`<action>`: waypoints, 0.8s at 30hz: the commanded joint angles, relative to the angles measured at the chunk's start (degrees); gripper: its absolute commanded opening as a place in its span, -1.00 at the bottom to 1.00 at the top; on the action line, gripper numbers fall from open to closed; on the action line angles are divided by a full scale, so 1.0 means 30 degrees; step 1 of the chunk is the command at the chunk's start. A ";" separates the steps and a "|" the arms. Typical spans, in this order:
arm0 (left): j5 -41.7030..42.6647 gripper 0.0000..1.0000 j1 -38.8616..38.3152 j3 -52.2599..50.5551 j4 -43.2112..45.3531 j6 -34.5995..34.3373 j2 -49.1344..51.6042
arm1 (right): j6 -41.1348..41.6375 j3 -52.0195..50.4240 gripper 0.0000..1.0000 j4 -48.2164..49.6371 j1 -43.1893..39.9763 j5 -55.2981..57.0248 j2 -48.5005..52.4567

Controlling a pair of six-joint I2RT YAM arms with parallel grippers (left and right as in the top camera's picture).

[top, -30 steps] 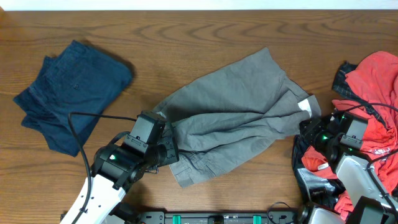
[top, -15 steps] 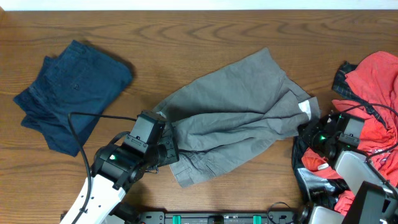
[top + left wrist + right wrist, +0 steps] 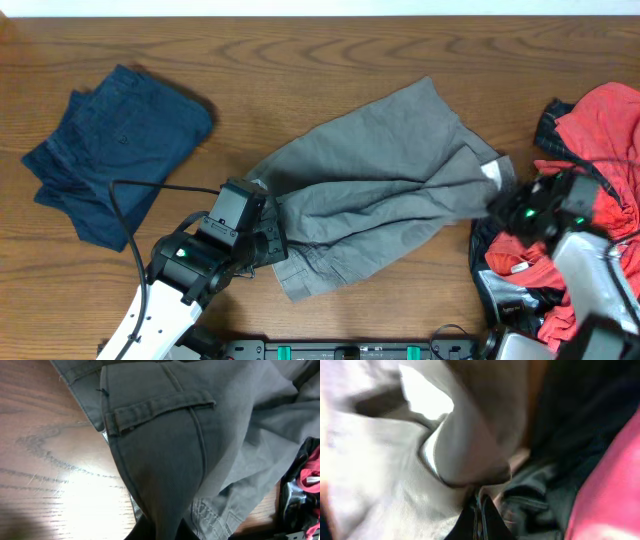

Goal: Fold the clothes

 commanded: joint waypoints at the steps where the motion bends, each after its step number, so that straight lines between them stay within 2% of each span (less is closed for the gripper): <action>1: 0.0044 -0.87 -0.0007 0.0058 -0.0029 -0.0168 0.0000 | -0.1450 0.3519 -0.98 -0.2645 -0.0168 0.1231 -0.1435; 6: 0.0204 -0.87 -0.0007 0.0058 -0.0029 -0.0168 0.0000 | -0.3075 0.7497 -0.98 -0.6688 -0.0160 0.1727 -0.1749; 11: 0.0248 -0.87 -0.0007 0.0058 0.0000 -0.0168 0.0000 | -0.3927 0.9355 -0.98 -0.7927 -0.0153 0.2142 -0.1719; 14: 0.0015 -0.88 0.0000 0.0058 0.0452 -0.0255 0.0000 | -0.3963 0.9748 -0.98 -0.7140 -0.0022 0.2142 -0.1683; 16: -0.1086 -0.88 0.0015 0.0058 0.0911 -0.1166 0.0000 | -0.3971 0.9821 -0.98 -0.5850 0.0350 0.2004 -0.1574; 21: -0.6076 -0.91 0.0015 0.0058 0.2382 -0.3818 0.0066 | -0.3949 0.9821 -0.98 -0.2171 0.2069 0.2018 -0.0386; 24: -0.8546 -0.88 0.0022 0.0058 0.3395 -0.4248 0.0277 | -0.3599 0.9821 -0.98 -0.0233 0.2980 0.2011 0.0867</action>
